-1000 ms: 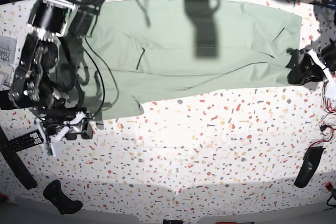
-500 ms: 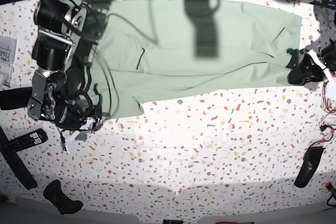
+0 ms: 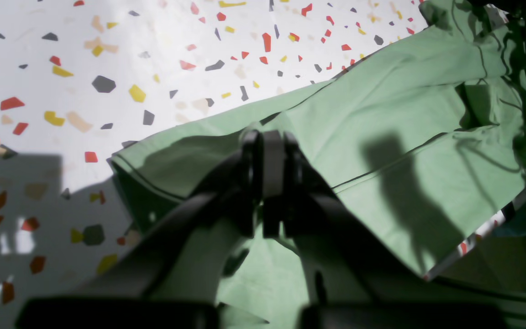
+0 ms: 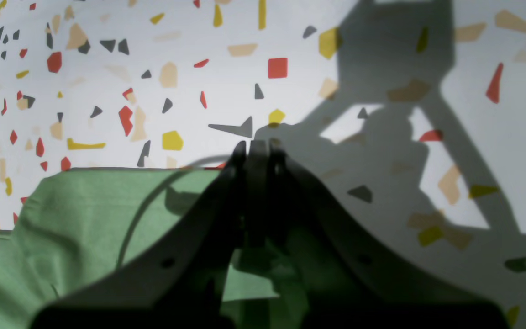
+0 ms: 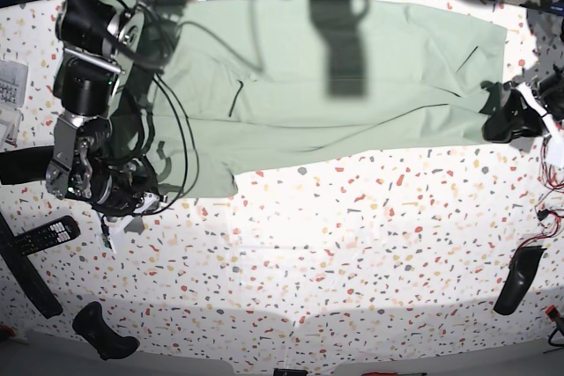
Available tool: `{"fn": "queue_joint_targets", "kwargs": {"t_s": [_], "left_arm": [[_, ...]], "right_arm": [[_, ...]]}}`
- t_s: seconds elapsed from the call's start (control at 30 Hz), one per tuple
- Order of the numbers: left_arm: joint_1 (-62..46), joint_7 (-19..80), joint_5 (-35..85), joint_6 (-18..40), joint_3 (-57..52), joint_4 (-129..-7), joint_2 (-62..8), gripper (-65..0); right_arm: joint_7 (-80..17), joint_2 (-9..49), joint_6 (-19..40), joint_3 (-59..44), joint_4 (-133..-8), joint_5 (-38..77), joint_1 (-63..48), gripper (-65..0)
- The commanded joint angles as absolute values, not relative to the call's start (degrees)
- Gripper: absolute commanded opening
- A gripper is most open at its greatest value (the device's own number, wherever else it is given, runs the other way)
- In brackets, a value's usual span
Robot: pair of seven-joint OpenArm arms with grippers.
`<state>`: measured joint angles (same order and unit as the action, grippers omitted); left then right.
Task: Fold the T-shirt properly
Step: 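Drag the folded shirt end with the right gripper toward the right arm's side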
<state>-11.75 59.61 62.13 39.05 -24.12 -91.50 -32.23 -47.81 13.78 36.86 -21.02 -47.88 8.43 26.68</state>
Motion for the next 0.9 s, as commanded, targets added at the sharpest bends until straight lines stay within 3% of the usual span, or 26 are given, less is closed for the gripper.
{"fn": "queue_joint_targets", "kwargs": {"t_s": [0.0,0.2,0.63,0.87], "left_arm": [[-11.2,58.5,63.6,39.2,-24.7,-92.4,-33.4,-65.0],[-11.2,58.5,63.6,39.2,-24.7,-92.4,-33.4,-65.0],[-11.2,58.5,63.5,39.2,-24.7,-92.4,-33.4,-65.0],[-11.2,58.4,63.9,39.2,-24.7,-92.4,-33.4,-65.0]], "right_arm": [[-48.9,14.2,37.2,-21.0,-49.1,8.1,27.9,-65.0],[-52.0,14.2,40.0,-21.0,-54.7,12.8,27.9,-65.0],[-64.1,14.1,40.0,-21.0,-65.4,31.3,27.1,-65.0],[-64.1,14.1,40.0,-21.0,-81.6,36.7,18.3,-65.0]]}}
